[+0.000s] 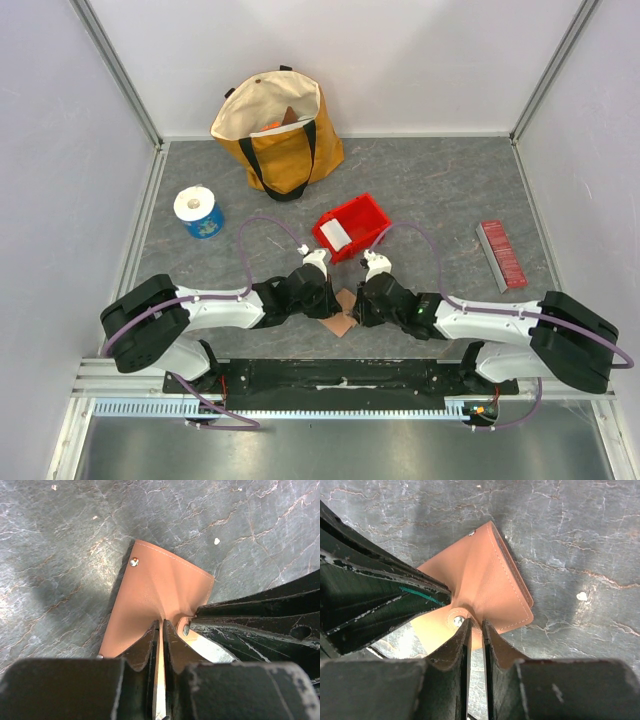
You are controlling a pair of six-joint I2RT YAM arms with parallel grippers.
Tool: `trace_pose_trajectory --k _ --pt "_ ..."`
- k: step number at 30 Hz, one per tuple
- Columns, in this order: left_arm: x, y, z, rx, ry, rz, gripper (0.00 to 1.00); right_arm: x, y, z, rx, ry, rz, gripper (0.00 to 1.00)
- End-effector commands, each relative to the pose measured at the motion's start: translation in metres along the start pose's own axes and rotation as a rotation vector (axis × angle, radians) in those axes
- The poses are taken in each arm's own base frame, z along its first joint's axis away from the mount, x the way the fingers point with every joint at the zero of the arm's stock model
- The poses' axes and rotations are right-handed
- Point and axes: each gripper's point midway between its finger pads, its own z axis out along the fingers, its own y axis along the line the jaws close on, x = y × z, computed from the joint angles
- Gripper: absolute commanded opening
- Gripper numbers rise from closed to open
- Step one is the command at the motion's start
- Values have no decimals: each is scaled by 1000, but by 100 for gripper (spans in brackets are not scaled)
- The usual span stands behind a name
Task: Put the credit cards into the card holder
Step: Close the card holder at the center of the board.
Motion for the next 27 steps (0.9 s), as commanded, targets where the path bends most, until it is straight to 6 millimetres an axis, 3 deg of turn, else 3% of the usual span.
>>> trace_pose_trajectory --k 1,12,21,27 --pt "6 18 -2 -75 6 -6 12 20 -7 -7 8 66 -3 21" --pt "6 17 -3 -68 8 -3 11 6 6 -6 -30 29 17 22" --pt "1 13 -10 -47 -15 20 13 -10 2 -26 -15 -51 53 27" --pt "-13 5 -19 -22 -56 70 18 3 2 -34 -51 -11 101 27"
